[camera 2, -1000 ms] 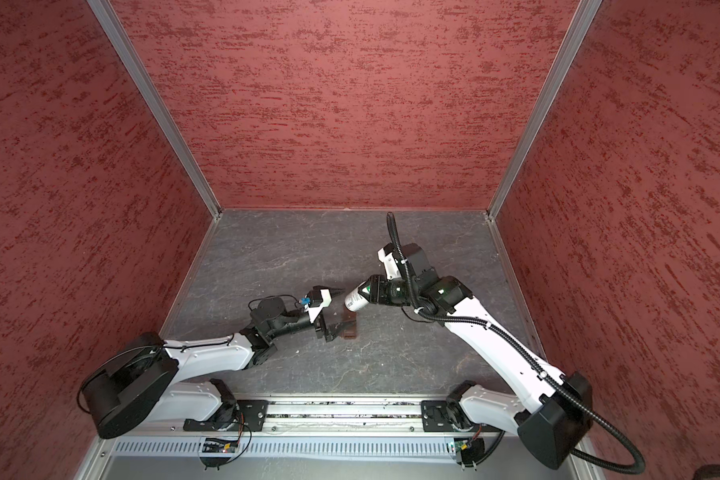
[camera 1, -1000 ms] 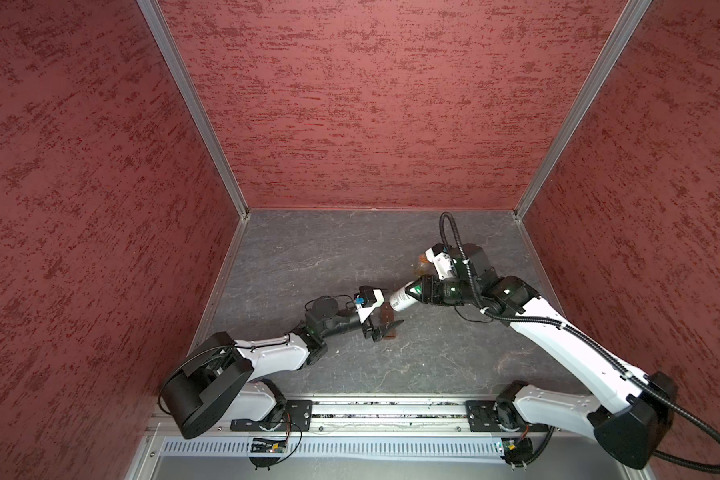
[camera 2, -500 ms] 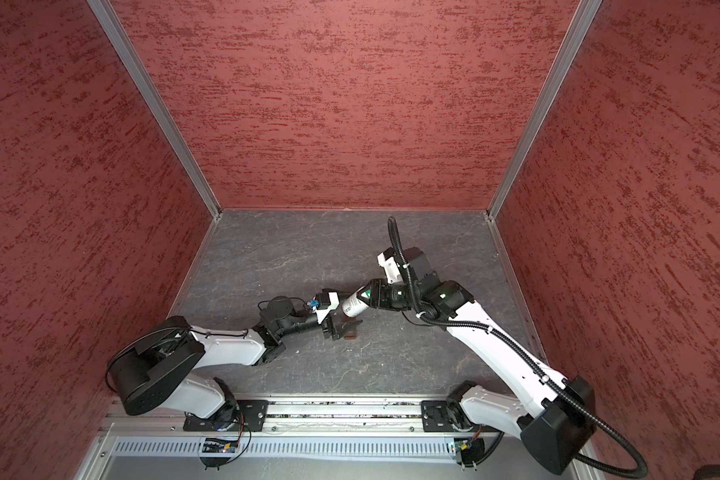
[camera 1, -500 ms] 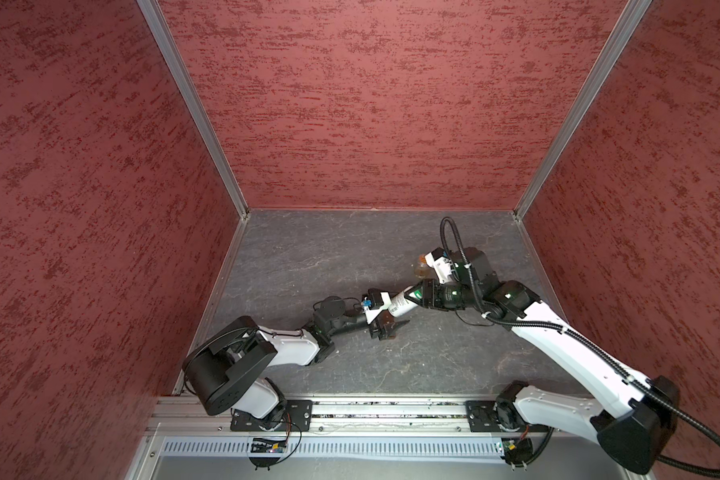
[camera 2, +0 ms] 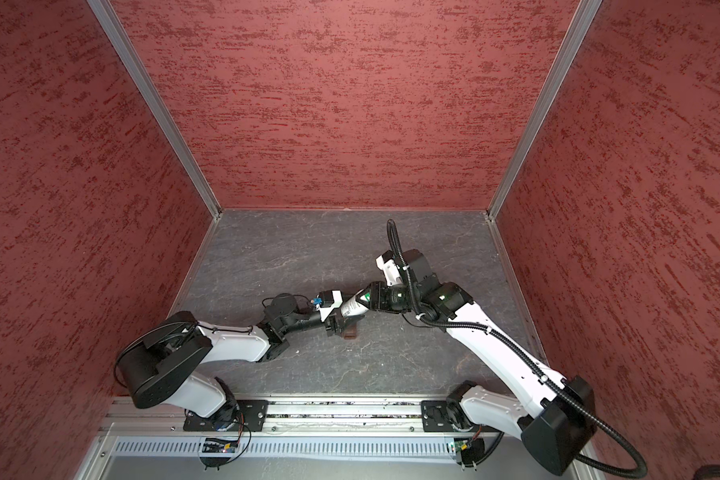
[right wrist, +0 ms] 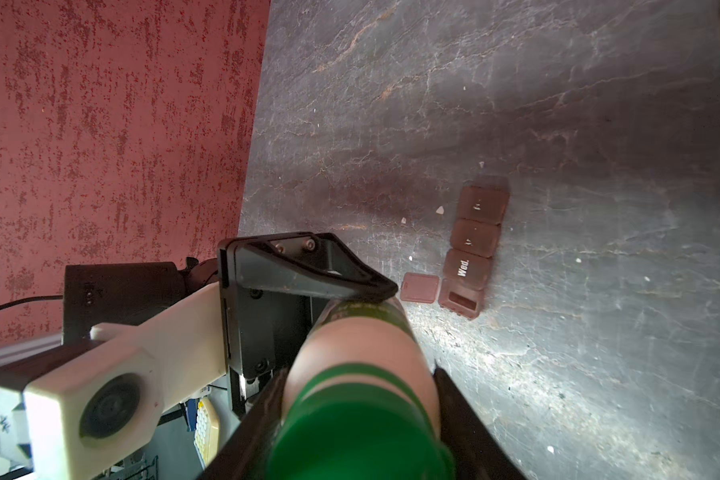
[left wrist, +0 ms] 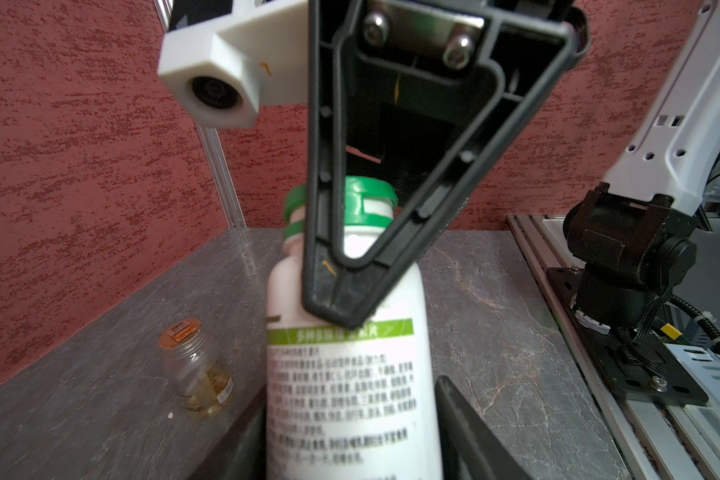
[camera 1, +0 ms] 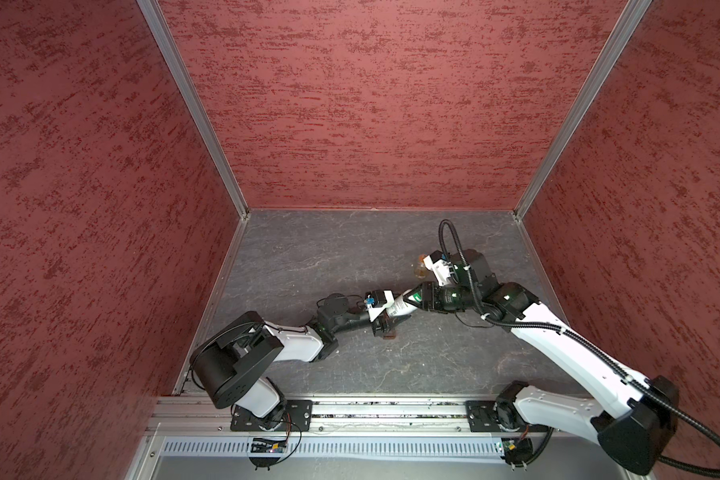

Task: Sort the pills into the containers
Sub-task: 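Grasp the bottle body with the left gripper below the right gripper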

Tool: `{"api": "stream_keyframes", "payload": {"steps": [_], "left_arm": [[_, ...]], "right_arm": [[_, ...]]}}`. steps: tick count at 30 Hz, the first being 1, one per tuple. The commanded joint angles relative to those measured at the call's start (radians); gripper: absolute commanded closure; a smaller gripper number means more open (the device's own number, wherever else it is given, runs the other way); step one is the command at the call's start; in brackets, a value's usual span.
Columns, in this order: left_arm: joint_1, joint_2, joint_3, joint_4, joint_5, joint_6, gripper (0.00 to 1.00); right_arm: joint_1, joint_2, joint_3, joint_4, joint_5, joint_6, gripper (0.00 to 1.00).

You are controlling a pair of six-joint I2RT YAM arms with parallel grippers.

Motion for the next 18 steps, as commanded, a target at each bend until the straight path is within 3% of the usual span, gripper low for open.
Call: {"api": "stream_keyframes", "payload": {"steps": [1,6,13,18], "left_arm": [[-0.004,0.004,0.020,-0.010,0.025,0.015,0.45],[-0.004,0.004,0.026,-0.028,0.030,0.017,0.55],[-0.003,0.005,0.019,-0.041,0.018,0.021,0.78],[0.006,-0.026,-0.023,-0.051,-0.011,0.029,0.87]], "right_arm": [[0.004,-0.021,-0.002,0.048,-0.022,-0.005,0.68],[0.004,-0.020,-0.003,0.048,-0.028,-0.009,0.66],[0.004,-0.026,0.003,0.053,-0.033,-0.019,0.44],[0.002,-0.053,0.004,0.043,-0.022,-0.031,0.38]]}}
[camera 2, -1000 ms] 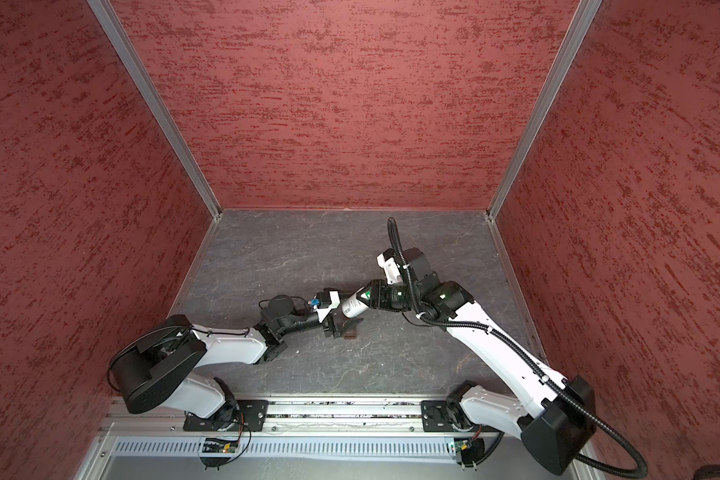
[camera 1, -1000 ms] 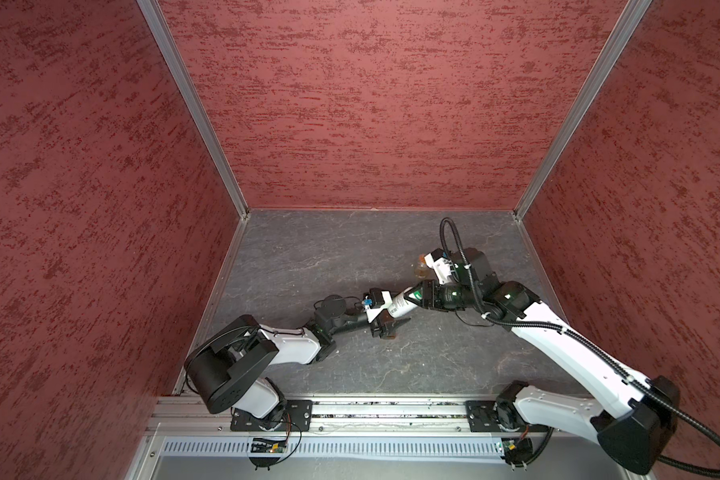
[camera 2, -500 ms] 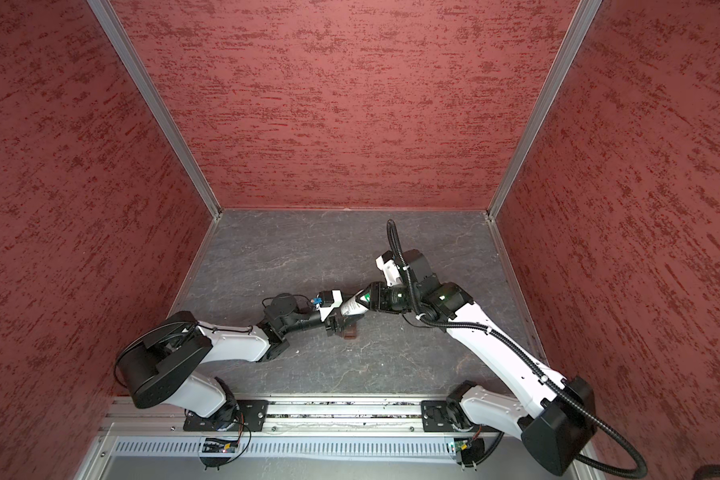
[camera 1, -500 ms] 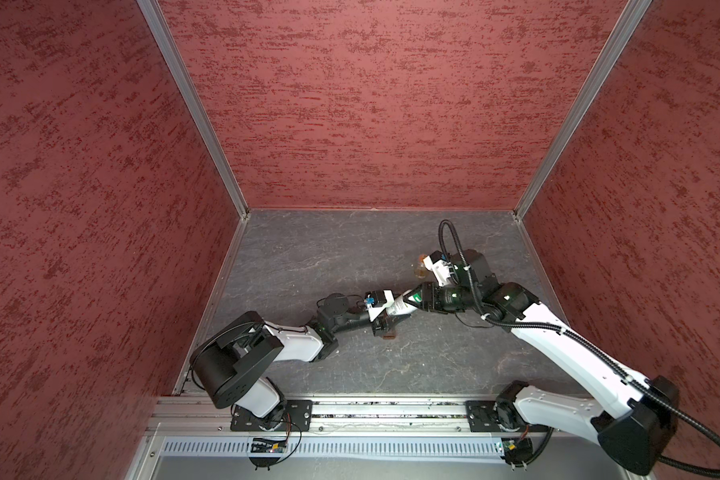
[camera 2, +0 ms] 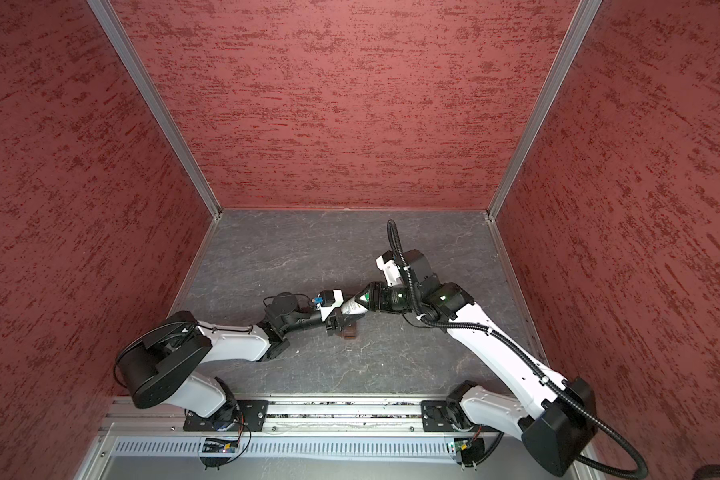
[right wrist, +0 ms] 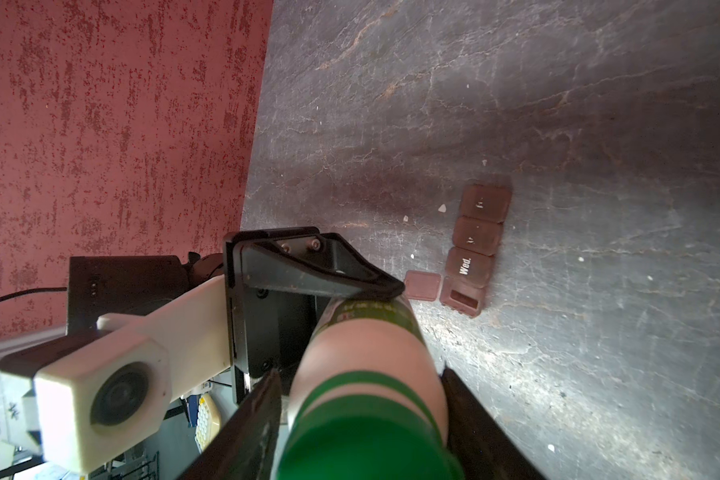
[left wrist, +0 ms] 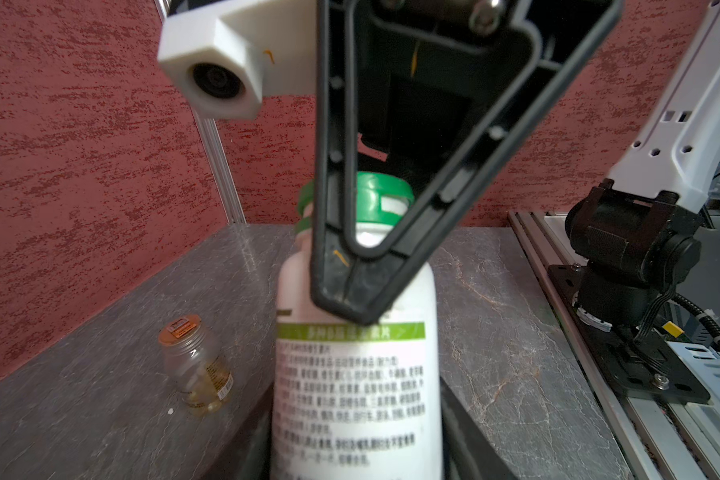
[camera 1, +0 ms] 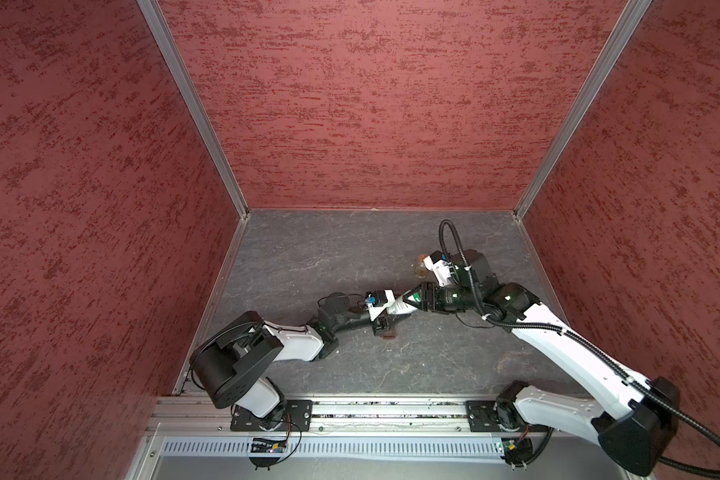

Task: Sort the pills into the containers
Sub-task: 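Grasp the bottle body with the left gripper below the right gripper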

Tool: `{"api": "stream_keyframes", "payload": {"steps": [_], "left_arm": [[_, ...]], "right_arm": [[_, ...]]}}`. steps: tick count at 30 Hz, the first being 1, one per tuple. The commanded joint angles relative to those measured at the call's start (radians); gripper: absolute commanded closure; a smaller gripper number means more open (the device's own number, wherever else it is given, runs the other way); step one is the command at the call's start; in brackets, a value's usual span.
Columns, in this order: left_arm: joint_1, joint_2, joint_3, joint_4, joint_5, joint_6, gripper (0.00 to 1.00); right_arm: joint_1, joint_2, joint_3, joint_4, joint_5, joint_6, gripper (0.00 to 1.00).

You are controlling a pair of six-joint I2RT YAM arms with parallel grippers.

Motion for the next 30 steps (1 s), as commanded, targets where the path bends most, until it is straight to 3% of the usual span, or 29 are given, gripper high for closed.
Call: {"api": "stream_keyframes", "payload": {"steps": [1,7,17,30], "left_arm": [[0.006,-0.035,-0.039,-0.034,-0.009,0.019,0.88],[0.013,-0.121,-0.095,-0.102,-0.007,0.033,1.00],[0.049,-0.217,-0.114,-0.216,0.080,0.035,1.00],[0.062,-0.212,-0.085,-0.293,0.148,0.041,1.00]], "right_arm": [[0.003,-0.045,0.002,0.045,-0.016,-0.017,0.37],[0.003,-0.064,-0.035,0.082,-0.047,-0.029,0.38],[0.003,-0.046,-0.103,0.170,-0.160,-0.053,0.43],[0.001,-0.045,-0.126,0.175,-0.192,-0.082,0.55]]}}
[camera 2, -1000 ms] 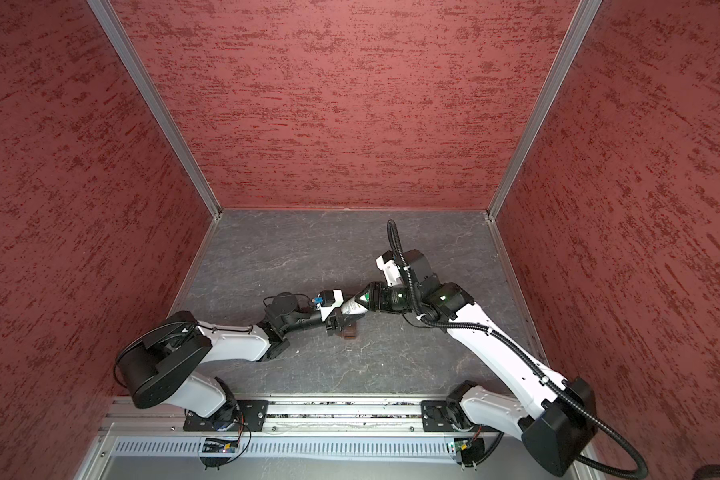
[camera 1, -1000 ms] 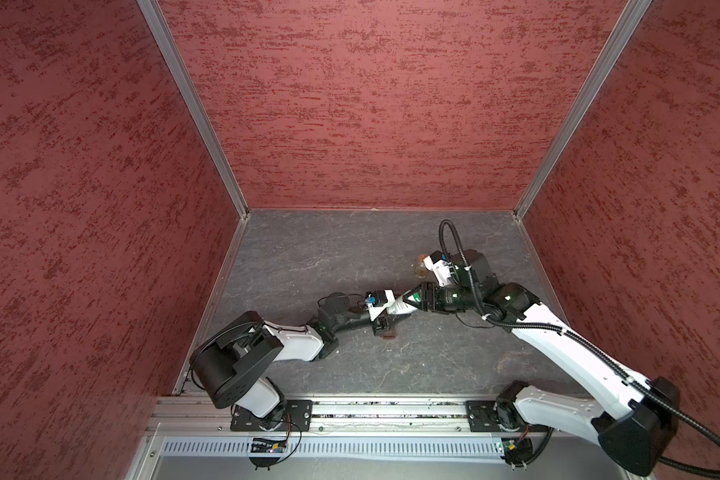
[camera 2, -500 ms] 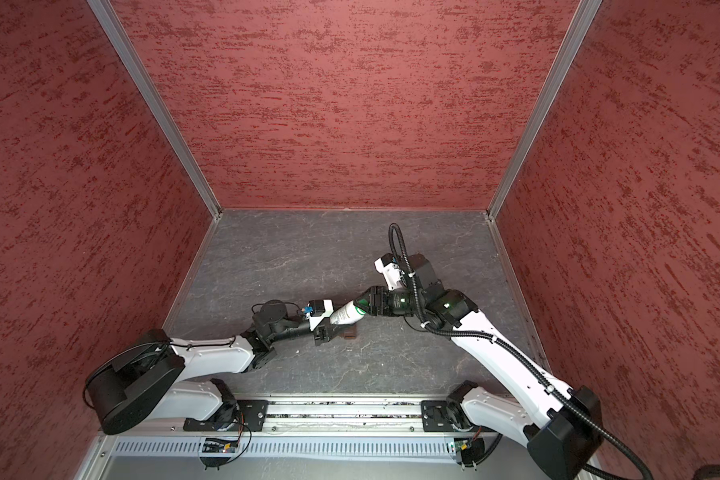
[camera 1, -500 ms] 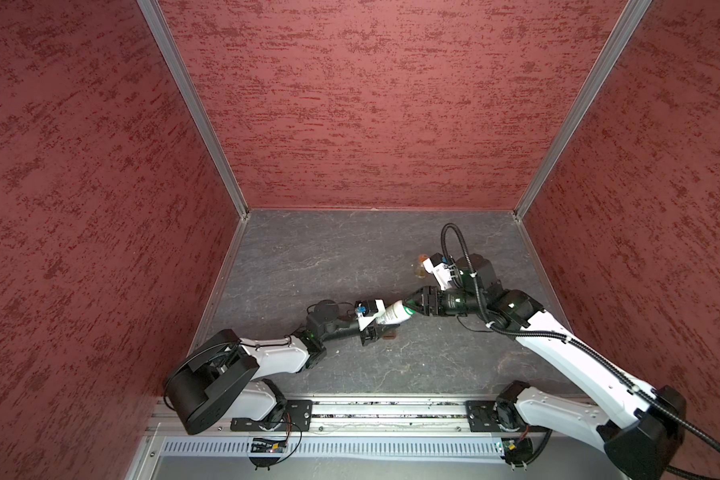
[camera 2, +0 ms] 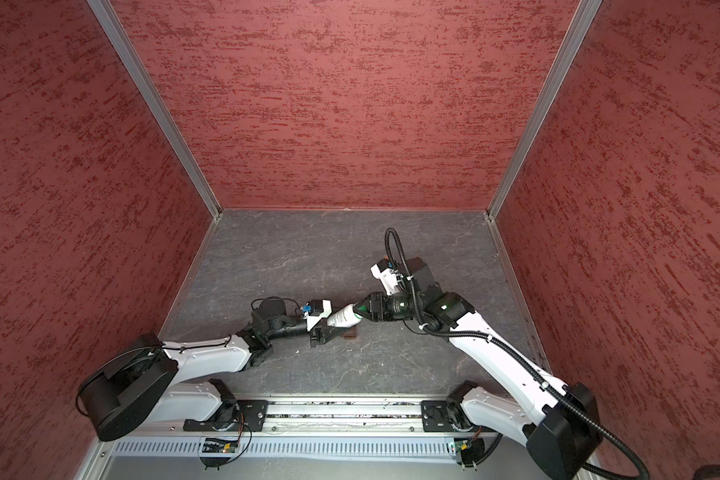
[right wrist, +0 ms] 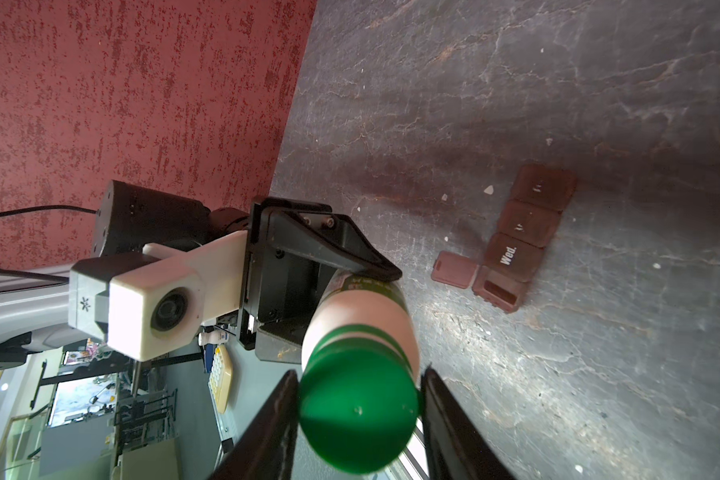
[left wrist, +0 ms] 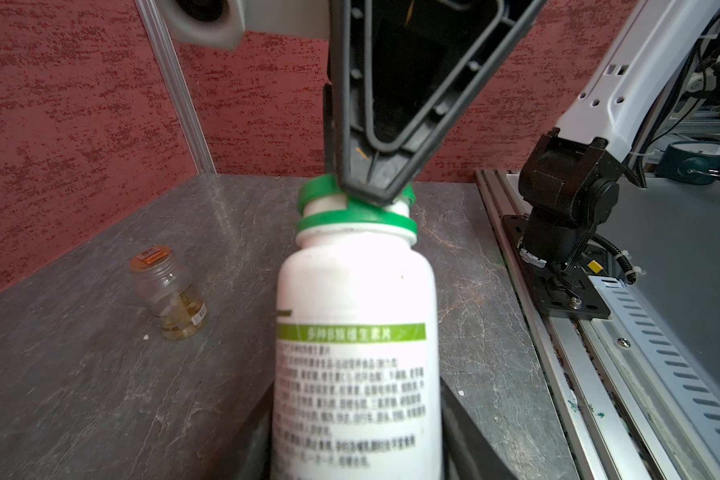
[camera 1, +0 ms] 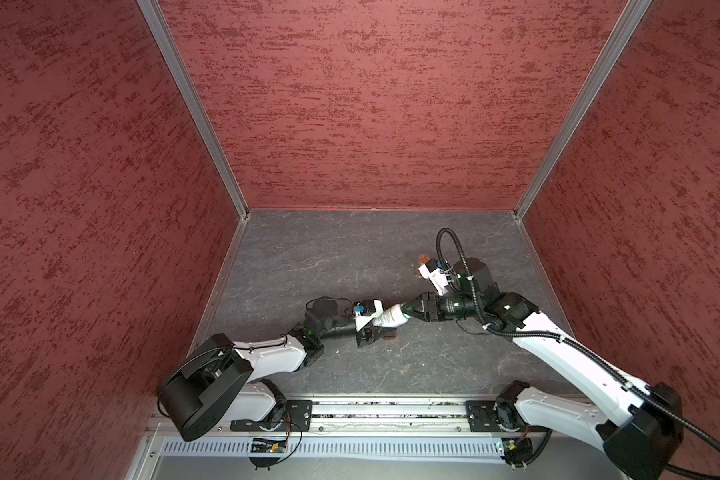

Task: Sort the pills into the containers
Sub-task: 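Grasp the bottle body with the left gripper below the right gripper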

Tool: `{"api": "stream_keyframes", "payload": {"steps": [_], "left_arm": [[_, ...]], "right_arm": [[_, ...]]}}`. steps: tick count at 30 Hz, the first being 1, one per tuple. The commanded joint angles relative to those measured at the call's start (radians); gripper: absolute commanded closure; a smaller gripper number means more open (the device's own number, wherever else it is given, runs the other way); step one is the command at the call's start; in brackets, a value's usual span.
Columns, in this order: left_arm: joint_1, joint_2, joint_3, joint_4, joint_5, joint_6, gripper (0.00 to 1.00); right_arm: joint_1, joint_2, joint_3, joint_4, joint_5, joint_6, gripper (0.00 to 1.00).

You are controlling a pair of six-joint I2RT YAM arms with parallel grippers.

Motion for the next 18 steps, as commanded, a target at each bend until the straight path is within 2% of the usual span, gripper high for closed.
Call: {"api": "stream_keyframes", "payload": {"steps": [1,8,12,18], "left_arm": [[0.001,-0.004,0.025,-0.041,0.034,0.012,1.00],[0.001,0.008,0.044,-0.085,0.028,0.017,1.00],[-0.006,0.007,0.067,-0.144,-0.012,0.028,1.00],[-0.020,0.001,0.102,-0.251,-0.071,0.056,1.00]], "right_arm": [[0.001,-0.007,-0.005,0.057,-0.043,-0.018,0.56],[0.002,0.000,0.021,-0.010,0.013,-0.052,0.66],[0.003,0.003,0.046,-0.065,0.066,-0.079,0.71],[0.019,0.006,0.096,-0.158,0.192,-0.112,0.76]]}}
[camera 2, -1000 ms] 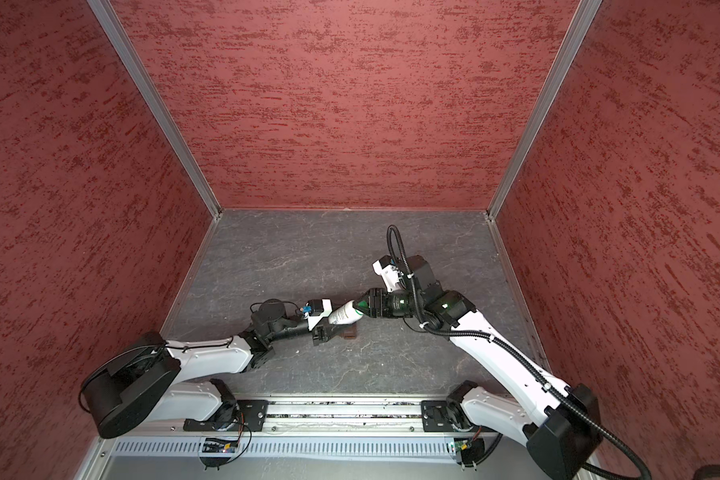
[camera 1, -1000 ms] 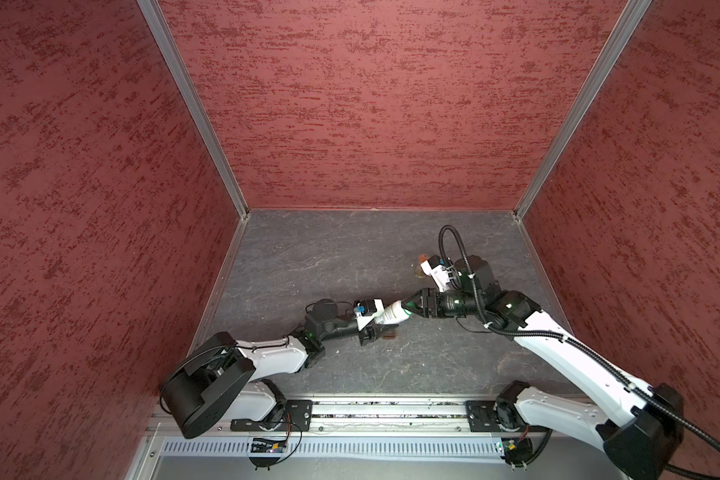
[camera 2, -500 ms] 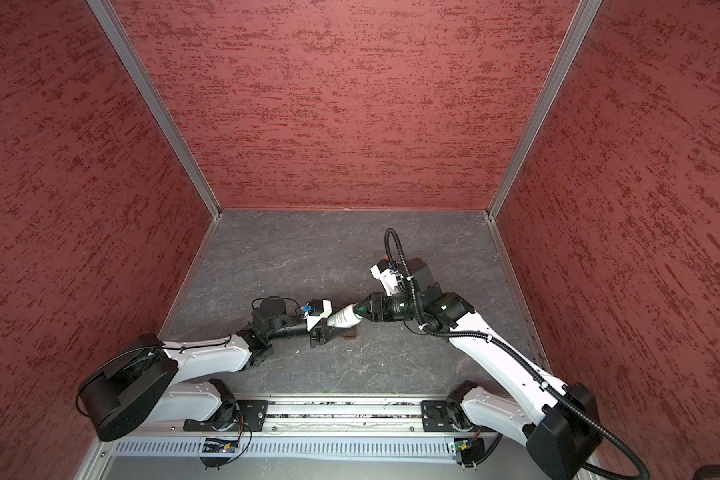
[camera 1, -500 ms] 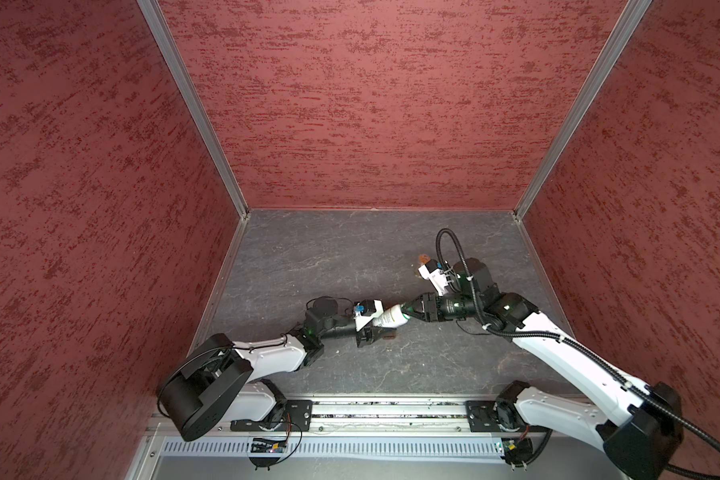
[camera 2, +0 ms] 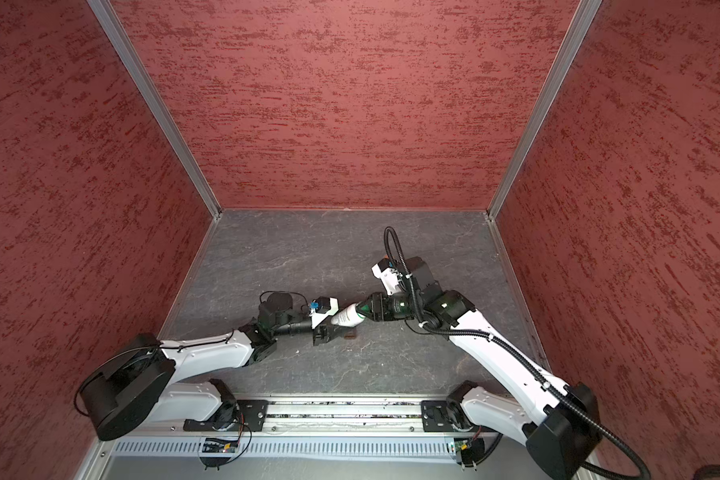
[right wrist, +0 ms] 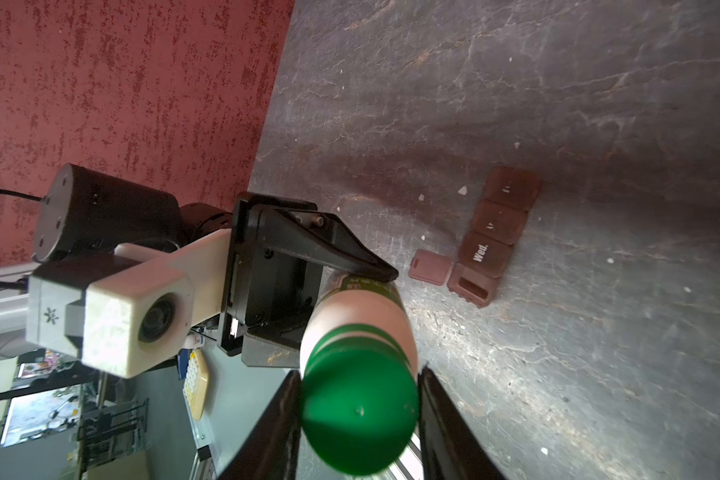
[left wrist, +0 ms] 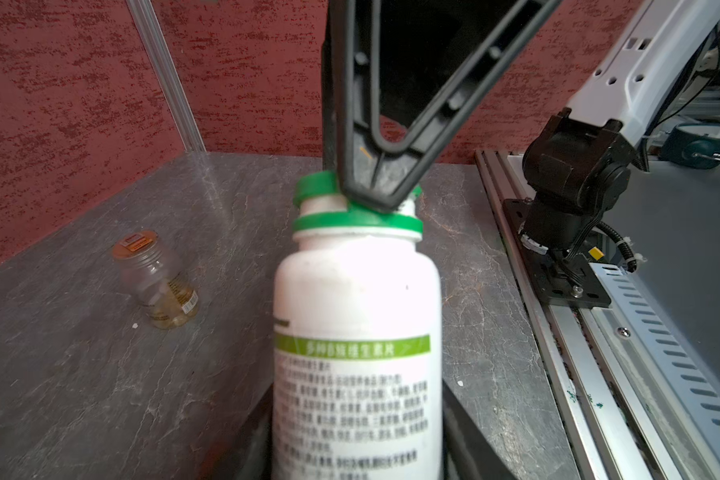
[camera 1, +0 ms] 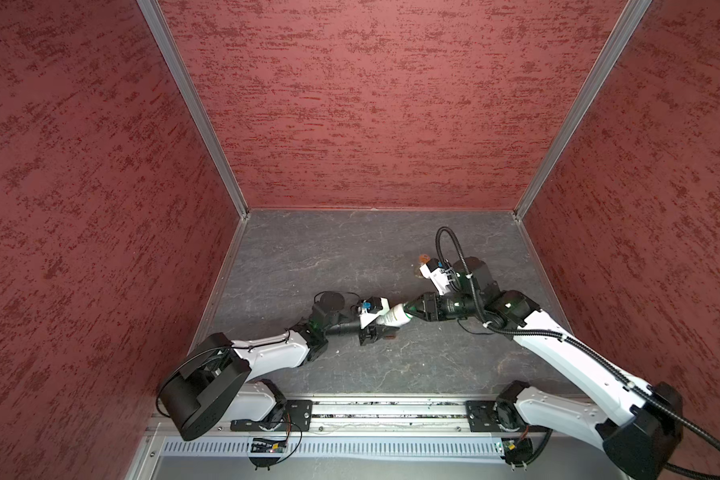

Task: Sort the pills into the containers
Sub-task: 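Grasp the bottle body with the left gripper below the right gripper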

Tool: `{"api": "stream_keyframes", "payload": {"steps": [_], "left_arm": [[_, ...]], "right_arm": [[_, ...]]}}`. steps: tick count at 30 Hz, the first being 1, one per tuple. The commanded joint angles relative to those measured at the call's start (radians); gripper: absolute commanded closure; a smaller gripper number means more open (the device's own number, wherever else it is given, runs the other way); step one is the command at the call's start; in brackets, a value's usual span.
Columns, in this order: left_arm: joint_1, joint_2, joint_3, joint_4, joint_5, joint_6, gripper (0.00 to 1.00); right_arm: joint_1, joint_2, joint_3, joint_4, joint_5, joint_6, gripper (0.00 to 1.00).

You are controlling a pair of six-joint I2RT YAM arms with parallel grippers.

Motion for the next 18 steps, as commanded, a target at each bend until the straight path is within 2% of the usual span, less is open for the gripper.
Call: {"api": "stream_keyframes", "payload": {"steps": [1,8,18], "left_arm": [[-0.003,-0.001,0.019,-0.081,-0.043,0.017,1.00],[-0.004,-0.009,0.021,-0.101,-0.075,0.018,1.00],[-0.005,-0.034,0.015,-0.132,-0.118,0.018,1.00]], "right_arm": [[0.018,0.002,0.053,-0.077,0.126,-0.054,0.76],[0.059,0.035,0.099,-0.167,0.272,-0.069,0.80],[0.081,0.060,0.150,-0.271,0.414,-0.077,0.85]]}}
